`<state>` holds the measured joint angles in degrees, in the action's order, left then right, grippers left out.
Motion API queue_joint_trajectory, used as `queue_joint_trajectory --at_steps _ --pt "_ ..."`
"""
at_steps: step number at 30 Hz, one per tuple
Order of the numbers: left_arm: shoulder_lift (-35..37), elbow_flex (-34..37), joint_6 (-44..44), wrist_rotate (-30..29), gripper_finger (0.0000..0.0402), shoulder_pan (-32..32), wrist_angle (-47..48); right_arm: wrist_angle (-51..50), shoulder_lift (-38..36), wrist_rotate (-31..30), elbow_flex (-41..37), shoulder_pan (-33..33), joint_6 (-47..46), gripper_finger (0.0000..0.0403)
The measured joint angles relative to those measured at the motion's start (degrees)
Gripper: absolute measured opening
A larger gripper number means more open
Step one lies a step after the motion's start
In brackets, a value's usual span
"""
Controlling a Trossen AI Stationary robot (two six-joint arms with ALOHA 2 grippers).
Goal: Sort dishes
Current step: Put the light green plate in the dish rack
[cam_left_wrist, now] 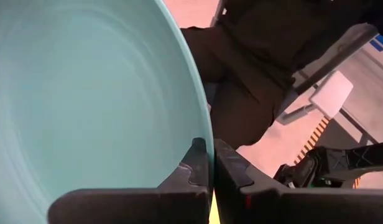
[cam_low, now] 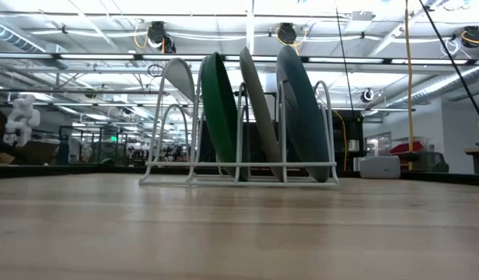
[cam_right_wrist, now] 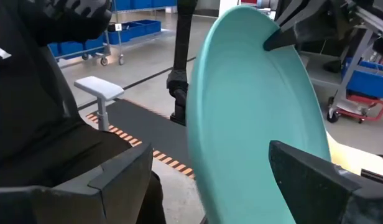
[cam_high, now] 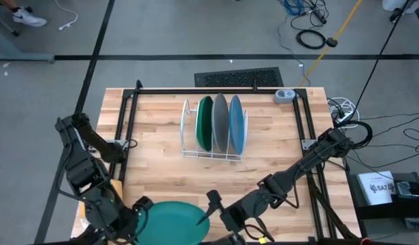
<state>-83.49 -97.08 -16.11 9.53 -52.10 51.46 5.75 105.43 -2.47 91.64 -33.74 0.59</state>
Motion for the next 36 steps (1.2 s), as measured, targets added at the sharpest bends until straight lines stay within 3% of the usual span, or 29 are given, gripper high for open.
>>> queue_joint_trajectory --at_steps 4,8,19,21,27,36 --pt "-0.12 0.00 0.33 0.62 0.0000 1.43 0.08 -0.05 0.00 0.02 0.00 0.03 -0.41 0.0310" --pt "-0.12 0.00 1.71 0.84 0.0000 2.58 0.05 -0.03 0.00 0.04 0.00 -0.07 -0.41 0.0270" --pt "-0.12 0.00 3.59 1.85 0.0000 5.36 0.11 -0.26 0.00 1.58 0.00 -0.08 2.02 0.0041" --pt "-0.10 0.00 4.49 1.52 0.0000 5.77 0.17 -0.52 0.03 2.63 0.00 -0.19 3.13 0.0014" --pt "0.12 -0.37 2.77 -0.32 0.0019 6.77 0.21 -1.42 0.09 4.14 -0.02 -0.66 5.67 0.0006" --pt "0.09 -4.76 1.43 -4.13 0.0161 5.39 -2.29 -2.93 0.09 4.06 -0.04 -1.22 5.94 0.0004"
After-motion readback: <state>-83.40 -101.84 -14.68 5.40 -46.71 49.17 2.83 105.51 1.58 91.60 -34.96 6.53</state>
